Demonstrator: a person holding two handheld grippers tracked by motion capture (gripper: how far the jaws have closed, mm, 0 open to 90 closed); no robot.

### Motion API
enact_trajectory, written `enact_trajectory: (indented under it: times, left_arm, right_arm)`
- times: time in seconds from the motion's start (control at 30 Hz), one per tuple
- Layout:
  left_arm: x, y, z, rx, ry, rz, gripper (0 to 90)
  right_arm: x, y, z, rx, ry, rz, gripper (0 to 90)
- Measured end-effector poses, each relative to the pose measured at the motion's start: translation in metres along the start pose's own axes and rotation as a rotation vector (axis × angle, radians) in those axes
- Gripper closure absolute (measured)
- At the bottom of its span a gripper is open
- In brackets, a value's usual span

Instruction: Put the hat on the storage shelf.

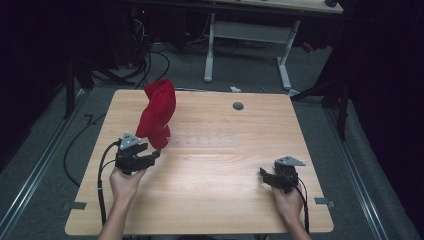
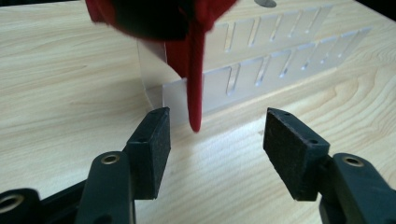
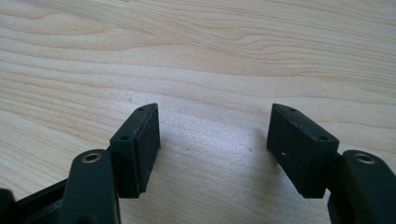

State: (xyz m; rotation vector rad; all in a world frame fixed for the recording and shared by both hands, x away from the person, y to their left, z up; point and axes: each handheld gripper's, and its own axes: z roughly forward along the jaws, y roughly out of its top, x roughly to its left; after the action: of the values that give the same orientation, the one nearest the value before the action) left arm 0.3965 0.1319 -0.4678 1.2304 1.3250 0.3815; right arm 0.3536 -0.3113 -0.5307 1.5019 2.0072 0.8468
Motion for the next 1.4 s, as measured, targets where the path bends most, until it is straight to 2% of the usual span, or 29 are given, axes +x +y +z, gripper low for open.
enact_trajectory:
  times: [0.17,0.27,0.33,0.5,0.6,0.73,0.9,1.07,1.17,1.23,1.33,1.4]
  left_arm:
    - [-0.001,-0.006,-0.008,0.006,-0.014,-0.018,41.6]
    - [-0.002,-0.012,-0.011,0.023,-0.016,-0.006,40.9]
    - [-0.002,-0.019,-0.012,0.026,-0.024,-0.013,40.8]
    - [0.000,-0.039,-0.011,0.057,-0.012,-0.007,40.9]
    - [0.000,-0.047,-0.008,0.065,-0.008,-0.014,41.0]
    - [-0.003,-0.058,-0.003,0.087,-0.002,-0.003,40.9]
    - [-0.004,-0.069,0.003,0.105,0.017,0.028,40.4]
    - [-0.004,-0.079,0.007,0.112,0.044,0.075,39.1]
    - [-0.003,-0.087,0.010,0.134,0.062,0.104,38.4]
    - [-0.003,-0.092,0.010,0.121,0.058,0.128,36.2]
    - [-0.002,-0.093,0.009,0.099,0.058,0.119,36.0]
    - [-0.003,-0.094,0.009,0.101,0.058,0.119,35.6]
  right_arm:
    - [0.000,0.000,0.000,0.000,0.000,0.000,34.9]
    - [0.000,0.000,0.000,-0.001,0.001,0.000,34.9]
    - [0.000,0.000,0.000,-0.001,0.001,0.000,34.9]
    - [0.000,0.000,0.000,0.001,0.000,0.001,34.9]
    - [0.000,0.000,0.000,-0.001,0.001,0.000,34.9]
    - [0.000,0.000,0.000,-0.001,0.001,-0.001,34.9]
    - [0.000,0.000,0.000,-0.001,0.001,-0.001,34.9]
    - [0.000,0.000,0.000,-0.001,0.001,-0.001,34.9]
    - [0.000,0.000,0.000,-0.001,0.001,-0.001,34.9]
    - [0.000,0.000,0.000,-0.001,0.001,-0.001,34.9]
    - [0.000,0.000,0.000,0.000,0.002,-0.001,34.8]
    - [0.000,0.000,0.000,-0.001,0.002,0.000,34.8]
